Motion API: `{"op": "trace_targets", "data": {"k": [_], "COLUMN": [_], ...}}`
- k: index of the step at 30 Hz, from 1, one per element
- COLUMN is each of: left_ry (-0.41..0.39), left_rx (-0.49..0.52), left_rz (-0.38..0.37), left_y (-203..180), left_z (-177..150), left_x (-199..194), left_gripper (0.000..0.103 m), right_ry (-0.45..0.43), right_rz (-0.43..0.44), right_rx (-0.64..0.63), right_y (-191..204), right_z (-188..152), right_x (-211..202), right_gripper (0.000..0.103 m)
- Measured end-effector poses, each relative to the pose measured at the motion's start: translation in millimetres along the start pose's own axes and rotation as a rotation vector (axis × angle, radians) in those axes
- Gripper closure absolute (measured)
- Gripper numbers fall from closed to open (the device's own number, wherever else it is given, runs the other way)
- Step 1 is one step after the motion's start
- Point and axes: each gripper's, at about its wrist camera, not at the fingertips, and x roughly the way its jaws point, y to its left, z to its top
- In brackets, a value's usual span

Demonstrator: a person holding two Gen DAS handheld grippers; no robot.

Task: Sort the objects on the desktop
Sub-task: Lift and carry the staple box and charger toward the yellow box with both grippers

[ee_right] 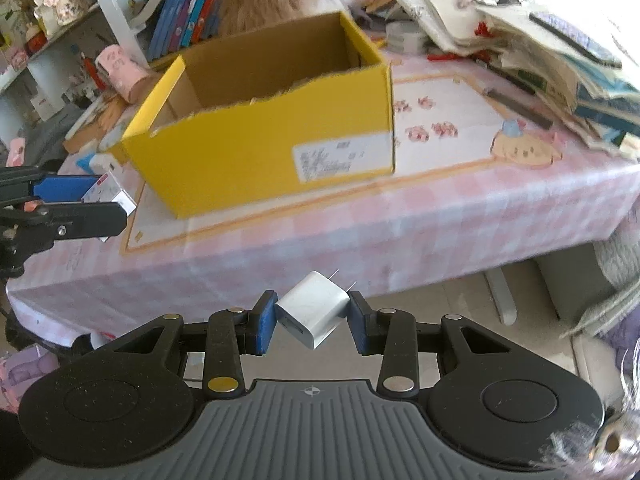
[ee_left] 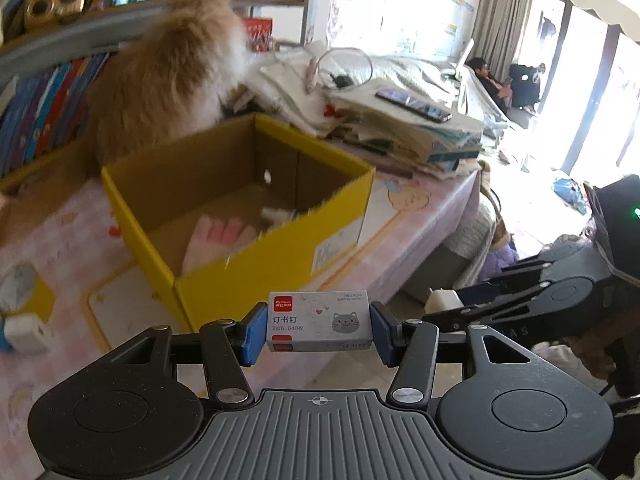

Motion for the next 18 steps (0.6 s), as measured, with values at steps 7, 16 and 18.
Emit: {"op": "trace_targets", "data": {"k": [7,16,18], "left_ry": [-0.079,-0.165,-0.181], "left_rx": [0.042,0.043,0.034], "left_rz": [0.035,0.120,0.144], "left_y": [-8.7,4.9,10.9], "left_z": [31.9,67.3,73.1], "left_x": [0.5,10.7,14.0], "left_gripper": [0.051,0.051,0.051], "right_ry": [-0.096,-0.199,-0.216], "right_rz": [0.022,0.045,0.054], "right_rx": [-0.082,-0.167,-0.180], "right_y": [-13.9,-24.6,-26.9], "right_z": [40.5,85.1,94.9], "right_x": [-11.4,-15.6,-14.0], "right_gripper": [0.068,0.068,0.068]}}
